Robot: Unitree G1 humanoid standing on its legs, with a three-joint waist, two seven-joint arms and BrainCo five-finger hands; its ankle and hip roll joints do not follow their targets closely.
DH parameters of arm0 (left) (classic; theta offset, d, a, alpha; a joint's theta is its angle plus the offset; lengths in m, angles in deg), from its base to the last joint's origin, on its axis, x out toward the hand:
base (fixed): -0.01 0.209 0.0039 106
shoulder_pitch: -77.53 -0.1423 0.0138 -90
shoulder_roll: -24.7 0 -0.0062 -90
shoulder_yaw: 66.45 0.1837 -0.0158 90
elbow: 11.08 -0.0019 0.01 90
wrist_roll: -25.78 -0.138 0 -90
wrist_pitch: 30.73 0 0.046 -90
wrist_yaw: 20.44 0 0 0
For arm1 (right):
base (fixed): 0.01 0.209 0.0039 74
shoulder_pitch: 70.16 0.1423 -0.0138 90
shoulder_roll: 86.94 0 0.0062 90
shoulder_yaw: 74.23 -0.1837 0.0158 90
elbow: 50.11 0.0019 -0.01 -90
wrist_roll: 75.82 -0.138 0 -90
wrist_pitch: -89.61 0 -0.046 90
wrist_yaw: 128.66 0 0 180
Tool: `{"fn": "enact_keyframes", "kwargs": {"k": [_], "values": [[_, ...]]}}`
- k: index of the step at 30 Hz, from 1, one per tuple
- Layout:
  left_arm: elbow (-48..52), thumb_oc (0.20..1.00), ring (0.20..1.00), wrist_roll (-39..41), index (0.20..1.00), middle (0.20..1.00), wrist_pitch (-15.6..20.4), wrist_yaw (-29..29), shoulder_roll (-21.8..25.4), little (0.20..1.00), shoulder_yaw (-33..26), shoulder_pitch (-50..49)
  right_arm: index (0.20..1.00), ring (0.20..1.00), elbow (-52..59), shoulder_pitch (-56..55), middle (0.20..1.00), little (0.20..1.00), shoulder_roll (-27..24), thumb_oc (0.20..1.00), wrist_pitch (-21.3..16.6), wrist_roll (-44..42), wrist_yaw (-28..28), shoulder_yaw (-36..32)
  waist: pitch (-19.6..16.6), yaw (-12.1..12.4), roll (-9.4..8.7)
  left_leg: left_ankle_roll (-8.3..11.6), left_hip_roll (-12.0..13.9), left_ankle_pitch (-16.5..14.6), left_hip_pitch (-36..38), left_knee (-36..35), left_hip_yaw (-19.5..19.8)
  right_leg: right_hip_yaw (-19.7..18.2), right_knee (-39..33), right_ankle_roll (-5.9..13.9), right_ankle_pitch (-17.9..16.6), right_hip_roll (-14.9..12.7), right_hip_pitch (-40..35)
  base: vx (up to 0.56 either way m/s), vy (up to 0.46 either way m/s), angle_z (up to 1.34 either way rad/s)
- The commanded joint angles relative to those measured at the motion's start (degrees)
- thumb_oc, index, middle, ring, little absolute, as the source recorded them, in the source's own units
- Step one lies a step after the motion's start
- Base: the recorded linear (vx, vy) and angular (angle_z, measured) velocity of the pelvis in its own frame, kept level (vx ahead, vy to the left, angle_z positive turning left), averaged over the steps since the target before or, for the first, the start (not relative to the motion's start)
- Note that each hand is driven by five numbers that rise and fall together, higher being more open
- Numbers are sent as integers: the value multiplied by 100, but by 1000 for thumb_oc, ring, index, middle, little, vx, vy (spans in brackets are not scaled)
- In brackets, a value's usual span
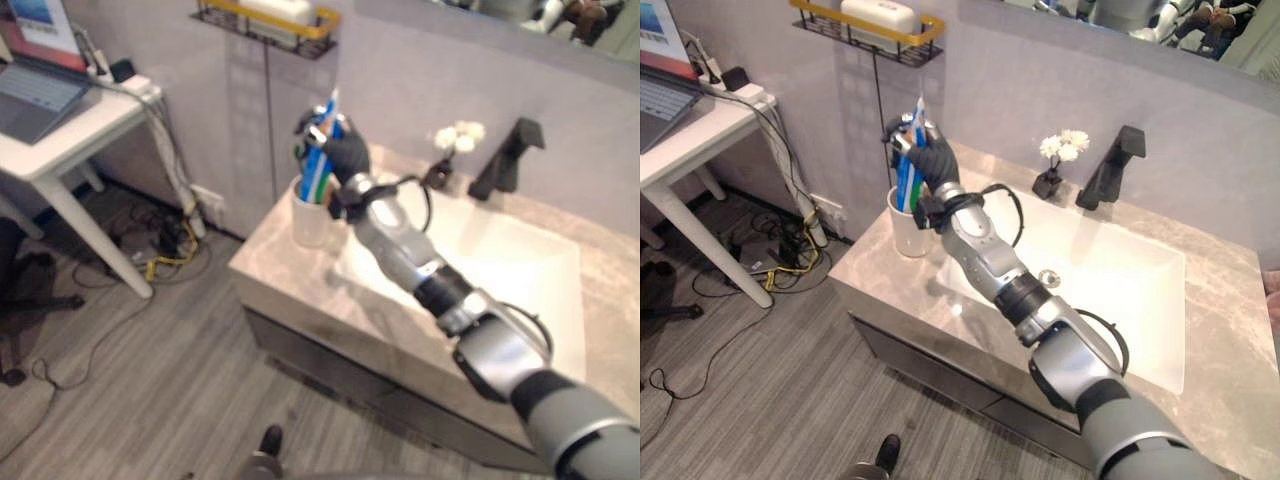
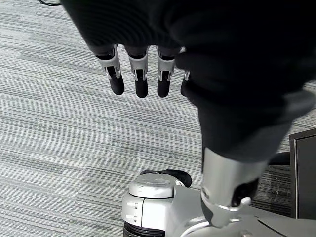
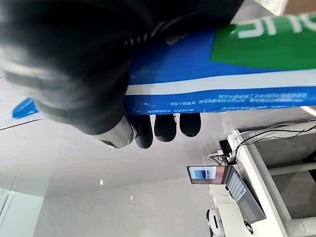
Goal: Put brush and paste in cup on sink, flatten towel.
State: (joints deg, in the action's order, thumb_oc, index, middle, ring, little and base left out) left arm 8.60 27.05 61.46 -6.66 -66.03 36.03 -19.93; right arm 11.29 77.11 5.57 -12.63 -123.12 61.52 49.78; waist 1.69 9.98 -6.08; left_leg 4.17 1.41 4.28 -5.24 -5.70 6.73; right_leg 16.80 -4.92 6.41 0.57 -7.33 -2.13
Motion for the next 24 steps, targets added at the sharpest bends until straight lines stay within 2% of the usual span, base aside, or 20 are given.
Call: {"fn": "enact_keyframes", "kwargs": {"k": [1,2,3,4,24], "values": [[-426,1000,1000,37,1000,1000,65,157,84,1000,192,287,200,200,-262,391,200,200,27,200,-310,142,-14,-95,32,156,-121,-342,-13,-441,124,70,-213,-111,-8,22,-282,-388,-166,0,0,0],[-428,1000,1000,34,1000,1000,65,160,85,1000,192,283,501,501,-270,395,501,501,17,501,-305,201,12,-82,27,153,-122,-341,-14,-441,125,70,-212,-112,-8,22,-283,-385,-171,0,0,0],[-428,1000,1000,34,1000,1000,65,160,85,1000,192,283,906,906,-270,395,906,906,17,906,-305,201,13,-82,27,153,-122,-341,-14,-441,125,70,-212,-112,-8,22,-283,-385,-170,0,0,0],[-431,1000,1000,32,1000,1000,59,157,83,1000,196,280,1000,1000,-293,402,1000,1000,7,1000,-304,233,40,-85,26,149,-125,-341,-12,-442,128,70,-212,-112,-8,22,-283,-384,-171,0,0,0],[-435,1000,1000,16,1000,1000,60,156,63,1000,251,290,1000,1000,-335,473,1000,1000,-31,1000,-273,641,241,-117,3,135,-116,-342,20,-465,203,70,-278,-206,-8,13,-281,-354,-183,0,0,0]]}}
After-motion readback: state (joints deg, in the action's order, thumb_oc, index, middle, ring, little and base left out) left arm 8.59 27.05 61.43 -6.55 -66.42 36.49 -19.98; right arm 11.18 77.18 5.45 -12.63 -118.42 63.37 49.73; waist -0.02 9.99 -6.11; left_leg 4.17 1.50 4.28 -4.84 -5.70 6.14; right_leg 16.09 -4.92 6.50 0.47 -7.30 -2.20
